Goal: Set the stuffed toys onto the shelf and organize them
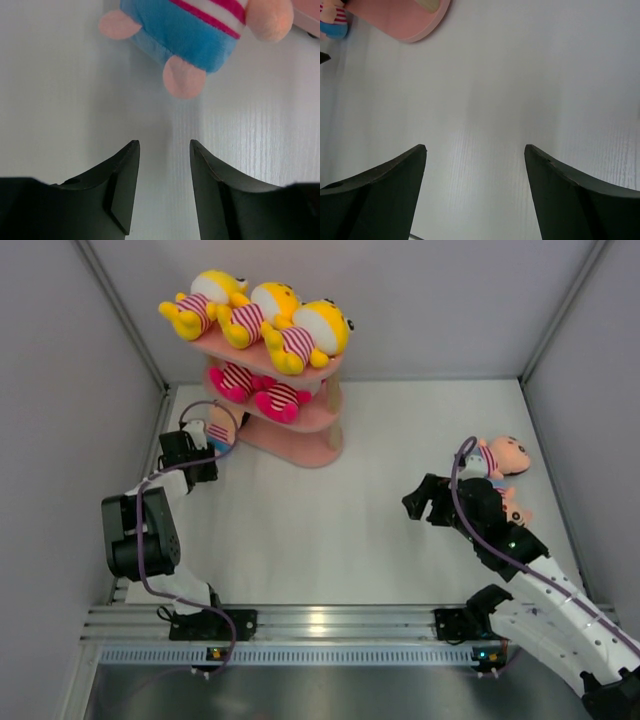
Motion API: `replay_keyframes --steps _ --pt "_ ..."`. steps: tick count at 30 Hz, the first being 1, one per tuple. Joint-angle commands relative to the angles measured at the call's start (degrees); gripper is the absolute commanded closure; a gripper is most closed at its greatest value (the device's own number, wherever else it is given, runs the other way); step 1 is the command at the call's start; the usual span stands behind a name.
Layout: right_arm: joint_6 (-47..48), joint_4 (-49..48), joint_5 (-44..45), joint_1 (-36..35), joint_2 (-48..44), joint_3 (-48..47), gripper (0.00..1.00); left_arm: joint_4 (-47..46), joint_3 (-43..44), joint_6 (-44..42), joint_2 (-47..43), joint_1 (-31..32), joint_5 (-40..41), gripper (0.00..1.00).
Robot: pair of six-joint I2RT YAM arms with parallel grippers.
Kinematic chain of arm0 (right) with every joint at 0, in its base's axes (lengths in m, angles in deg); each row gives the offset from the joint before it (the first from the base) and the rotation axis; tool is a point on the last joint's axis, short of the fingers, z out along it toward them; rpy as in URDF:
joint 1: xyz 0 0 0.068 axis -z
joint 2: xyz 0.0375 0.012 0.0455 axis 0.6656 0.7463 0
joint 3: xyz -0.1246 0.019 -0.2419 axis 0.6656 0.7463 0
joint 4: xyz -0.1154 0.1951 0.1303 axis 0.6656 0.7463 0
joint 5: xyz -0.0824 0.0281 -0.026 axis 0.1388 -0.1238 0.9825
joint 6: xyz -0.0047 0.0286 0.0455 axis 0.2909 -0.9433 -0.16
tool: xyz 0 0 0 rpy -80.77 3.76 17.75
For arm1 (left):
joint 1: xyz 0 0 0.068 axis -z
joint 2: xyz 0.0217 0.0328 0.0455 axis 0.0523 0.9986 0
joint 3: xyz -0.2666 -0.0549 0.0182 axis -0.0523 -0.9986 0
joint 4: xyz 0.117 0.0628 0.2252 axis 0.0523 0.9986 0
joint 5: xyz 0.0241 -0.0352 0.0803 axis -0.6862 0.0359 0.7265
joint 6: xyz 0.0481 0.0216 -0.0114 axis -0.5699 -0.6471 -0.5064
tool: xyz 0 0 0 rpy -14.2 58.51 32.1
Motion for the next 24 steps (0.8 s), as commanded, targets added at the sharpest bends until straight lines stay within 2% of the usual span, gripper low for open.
replay_keyframes --steps 1,7,12,15,19,20,24 --pt "0.0 1.3 2.6 -0.8 -1.1 0.0 0.2 -6.6 4.2 1.2 1.6 -0.1 -1.8 0.5" --pt "0.2 1.8 2.7 -0.7 -0.2 -0.4 0.2 -8.7 6.1 3.7 3.5 0.1 -5.9 0.5" --pt "-0.1 1.8 3.5 -0.8 0.3 -0.4 0.2 -9.8 9.2 4.1 7.4 0.1 -3.4 0.51" --pt "-0.2 2.3 3.5 -0.7 0.7 -0.9 0.2 -9.8 10.8 4.5 9.2 0.2 -4.5 0.6" --pt "-0.3 2.9 4.0 -0.8 0.7 -1.5 0.2 -9.7 11.5 5.0 10.0 0.3 -5.3 0.79" --pt "-0.4 2.8 4.0 -0.7 0.6 -1.5 0.2 -9.8 11.4 5.0 9.8 0.3 -5.2 0.89" --pt "-0.8 2.6 4.0 -0.7 0.9 -1.5 0.2 -9.8 12.6 5.4 9.4 0.3 -5.2 0.96"
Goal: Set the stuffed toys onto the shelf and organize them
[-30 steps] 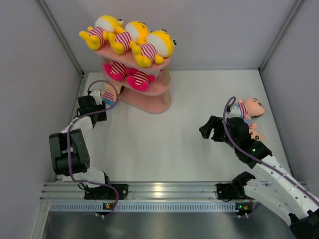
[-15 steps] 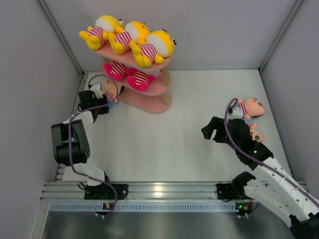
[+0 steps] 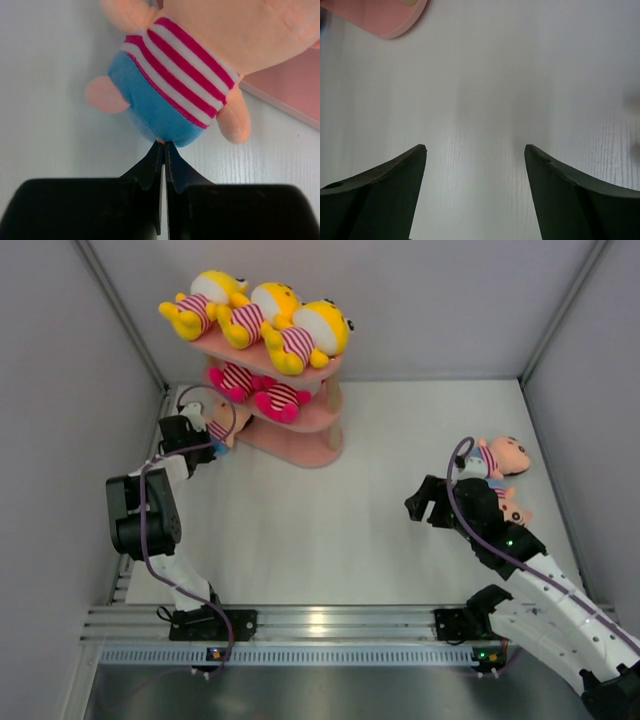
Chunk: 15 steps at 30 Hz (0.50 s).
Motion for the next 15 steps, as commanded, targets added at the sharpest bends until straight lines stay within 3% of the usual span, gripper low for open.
replay_keyframes --steps 1,15 --pt "-0.7 0.1 1.1 -0.7 0.2 -1.5 0.2 -4.0 3.8 1.1 -0.7 0.1 -1.4 0.96" --pt "-1.5 0.0 1.1 -0.7 0.9 -1.8 0.21 -11.5 6.1 3.9 0.9 0.8 -6.2 0.97"
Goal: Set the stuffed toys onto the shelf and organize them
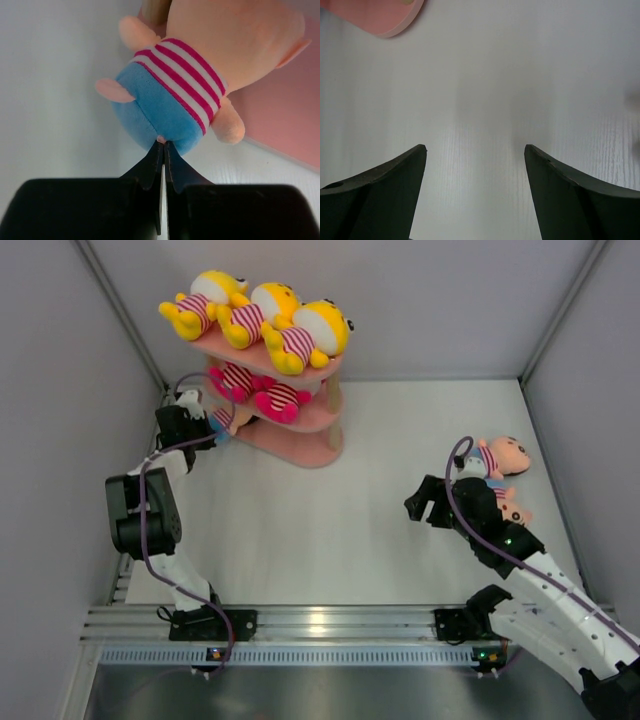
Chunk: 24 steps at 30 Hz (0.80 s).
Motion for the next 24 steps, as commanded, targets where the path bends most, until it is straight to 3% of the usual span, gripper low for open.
replay_keyframes --steps 1,17,21,24 --pt "-1.0 0.1 0.9 -0.7 0.1 -1.8 0.21 -8.8 2.8 2.5 1.2 0.5 -2.9 0.97" --pt "-2.0 0.8 1.1 -0.9 -0.5 -2.6 0.21 -13.4 6.4 5.5 6.4 2.8 -4.7 0.94" --pt "-2.5 1.2 2.5 -0.8 -0.4 -2.3 0.21 -13.4 5.8 4.6 6.2 2.8 -3.7 0.85" --pt "-2.6 1.6 4.6 -0.8 0.5 -2.0 0.19 -13.4 4.3 4.0 4.9 2.8 -3.8 0.65"
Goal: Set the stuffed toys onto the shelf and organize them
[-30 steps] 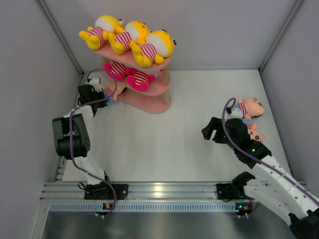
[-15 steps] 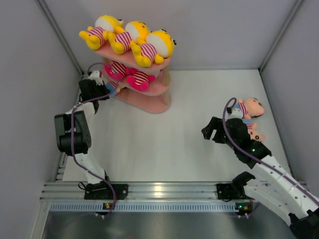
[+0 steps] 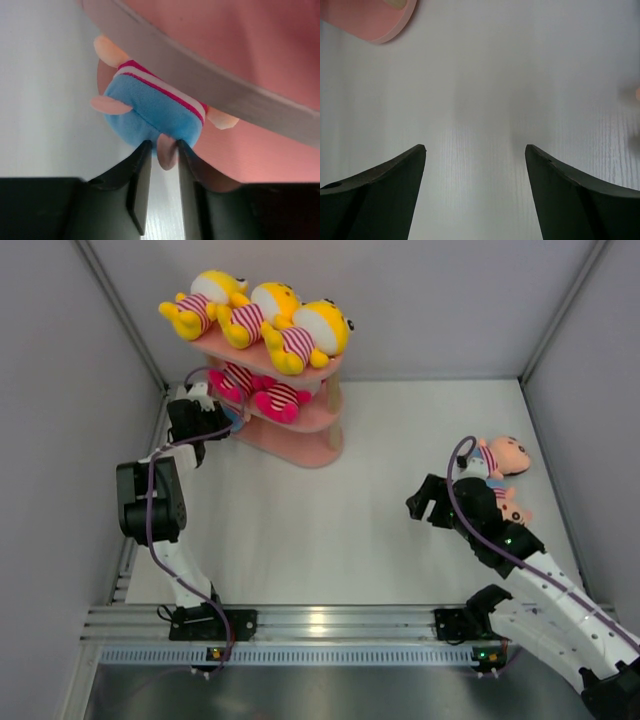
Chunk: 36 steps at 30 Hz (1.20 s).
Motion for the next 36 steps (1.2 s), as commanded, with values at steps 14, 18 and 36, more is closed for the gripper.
replay_keyframes --steps 14,18,36 --pt "13.0 6.8 5.8 16.7 15.8 -18.0 0.06 3.7 -7.1 -0.3 -14.9 -0.2 3.4 0.4" --pt "16.7 4.5 -4.7 33.6 23.5 -24.4 0.06 10.3 -8.4 -0.5 -18.4 -0.2 2.0 0.4" --pt "22.5 -5.2 -22.7 53.8 63.6 -38.4 0.39 51.4 -8.7 -25.5 -30.9 0.1 -13.6 0.42"
